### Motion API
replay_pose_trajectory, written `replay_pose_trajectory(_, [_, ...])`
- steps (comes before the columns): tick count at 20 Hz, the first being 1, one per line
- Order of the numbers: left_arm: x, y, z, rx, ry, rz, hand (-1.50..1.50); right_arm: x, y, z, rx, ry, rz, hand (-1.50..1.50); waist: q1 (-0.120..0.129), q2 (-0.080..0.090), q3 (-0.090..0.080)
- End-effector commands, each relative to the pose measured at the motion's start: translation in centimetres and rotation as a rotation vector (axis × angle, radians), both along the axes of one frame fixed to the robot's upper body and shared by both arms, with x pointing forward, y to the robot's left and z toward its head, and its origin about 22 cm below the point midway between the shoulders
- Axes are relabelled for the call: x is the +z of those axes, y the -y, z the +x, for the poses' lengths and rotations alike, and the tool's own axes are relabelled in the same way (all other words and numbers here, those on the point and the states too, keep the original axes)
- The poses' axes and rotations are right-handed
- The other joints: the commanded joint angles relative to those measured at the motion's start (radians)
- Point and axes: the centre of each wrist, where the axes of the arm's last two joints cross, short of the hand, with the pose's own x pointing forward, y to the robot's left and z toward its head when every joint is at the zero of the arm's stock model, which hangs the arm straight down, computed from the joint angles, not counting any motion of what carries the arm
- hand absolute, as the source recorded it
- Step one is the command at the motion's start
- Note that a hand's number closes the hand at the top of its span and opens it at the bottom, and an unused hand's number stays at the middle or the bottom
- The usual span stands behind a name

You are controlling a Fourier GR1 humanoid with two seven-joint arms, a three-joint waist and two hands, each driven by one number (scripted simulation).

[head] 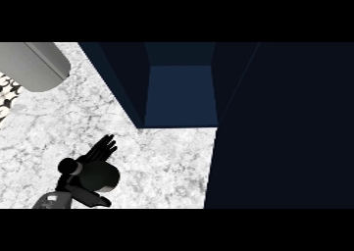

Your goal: Pick up the wine, place it into the cabinet and close the cabinet

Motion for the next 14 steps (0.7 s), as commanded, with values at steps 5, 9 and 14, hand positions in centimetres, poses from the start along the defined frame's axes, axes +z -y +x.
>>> replay_pose_trajectory(5, [-0.8,0.4,-0.3,-0.075,0.07,-0.168,-1.5,0.8,0.7,-2.2,0.036,-0.007,0.038,-1.5,-0.012,0.0,-0.001])
replay_pose_trajectory(9, [0.1,-0.2,0.9,-0.046,0.108,-0.185,-1.5,-0.1,0.0,-1.6,0.027,-0.009,0.032,-1.5,-0.002,-0.001,0.0])
replay_pose_trajectory(14, [-0.4,2.8,1.6,-0.039,0.102,-0.228,1.5,0.3,-0.3,-0.8,0.033,-0.026,0.015,-1.5,0.005,-0.001,0.001])
